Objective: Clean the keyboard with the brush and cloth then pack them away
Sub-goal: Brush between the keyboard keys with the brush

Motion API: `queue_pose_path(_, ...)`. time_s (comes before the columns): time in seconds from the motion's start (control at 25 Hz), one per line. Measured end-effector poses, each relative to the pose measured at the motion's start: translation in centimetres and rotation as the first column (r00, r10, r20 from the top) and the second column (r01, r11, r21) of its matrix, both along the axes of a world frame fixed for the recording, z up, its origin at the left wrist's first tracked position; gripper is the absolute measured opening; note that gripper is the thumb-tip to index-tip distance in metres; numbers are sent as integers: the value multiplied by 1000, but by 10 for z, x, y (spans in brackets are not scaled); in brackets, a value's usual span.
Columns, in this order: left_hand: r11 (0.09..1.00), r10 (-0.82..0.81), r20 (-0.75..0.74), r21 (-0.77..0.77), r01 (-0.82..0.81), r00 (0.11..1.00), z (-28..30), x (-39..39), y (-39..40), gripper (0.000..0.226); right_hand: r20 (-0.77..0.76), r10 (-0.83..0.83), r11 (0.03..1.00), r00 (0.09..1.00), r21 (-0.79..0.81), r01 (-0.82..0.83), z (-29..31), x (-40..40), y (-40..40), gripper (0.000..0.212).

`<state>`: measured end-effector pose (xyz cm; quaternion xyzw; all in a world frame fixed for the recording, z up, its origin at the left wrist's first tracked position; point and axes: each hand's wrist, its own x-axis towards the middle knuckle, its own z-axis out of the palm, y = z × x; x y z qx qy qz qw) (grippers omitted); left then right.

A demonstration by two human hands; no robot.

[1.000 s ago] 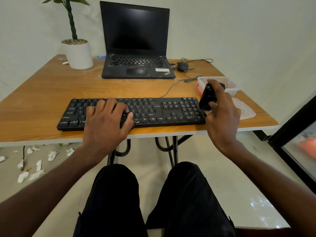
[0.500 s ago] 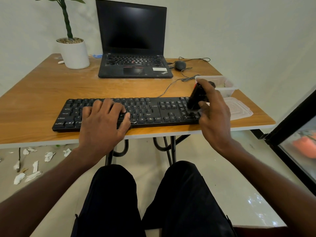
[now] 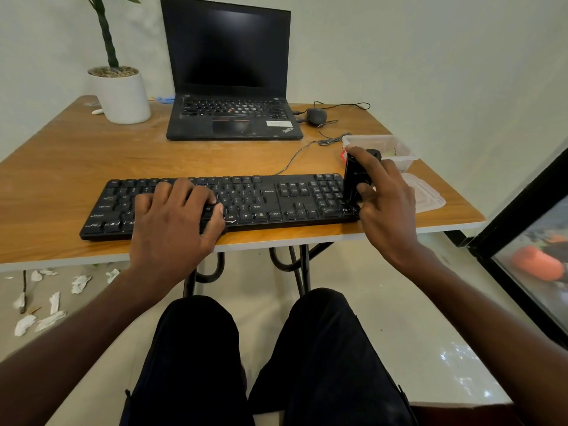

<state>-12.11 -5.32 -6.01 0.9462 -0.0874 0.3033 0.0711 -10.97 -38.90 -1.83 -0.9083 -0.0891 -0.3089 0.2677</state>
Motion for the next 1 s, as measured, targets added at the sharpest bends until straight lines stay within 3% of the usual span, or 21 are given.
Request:
queue_pose_path(0.16, 1000, 11, 7, -5, -11, 1000, 0, 0, 1, 38, -11, -46, 998, 999, -52, 45, 4, -1, -5, 69)
queue_pose_path(0.36, 1000, 20, -6, 2, -19, 1000, -1, 0, -1, 39, -8, 37, 993, 999, -110, -38, 5, -4, -15, 66)
queue_pose_path(0.52, 1000, 28, -1, 0, -28, 1000, 0, -1, -1, 39, 53, 50, 999, 997, -16, -49, -1, -10, -13, 68)
queue_pose_path(0.6, 999, 33, -1, -1, -33, 999, 0, -1, -2, 40, 11, 74, 992, 997, -99, -73, -4, -13, -14, 70)
queue_pose_path(0.76, 1000, 29, -8, 5, -29, 1000, 1, 0, 0, 41, 73, -104, 991, 992, -74, 109, -5, -16, -16, 68)
queue_pose_path(1.0, 1000, 26, -6, 2, -26, 1000, 1, 0, -1, 40, 136, 3, 997, 991, -81, 8, -5, -22, -16, 59)
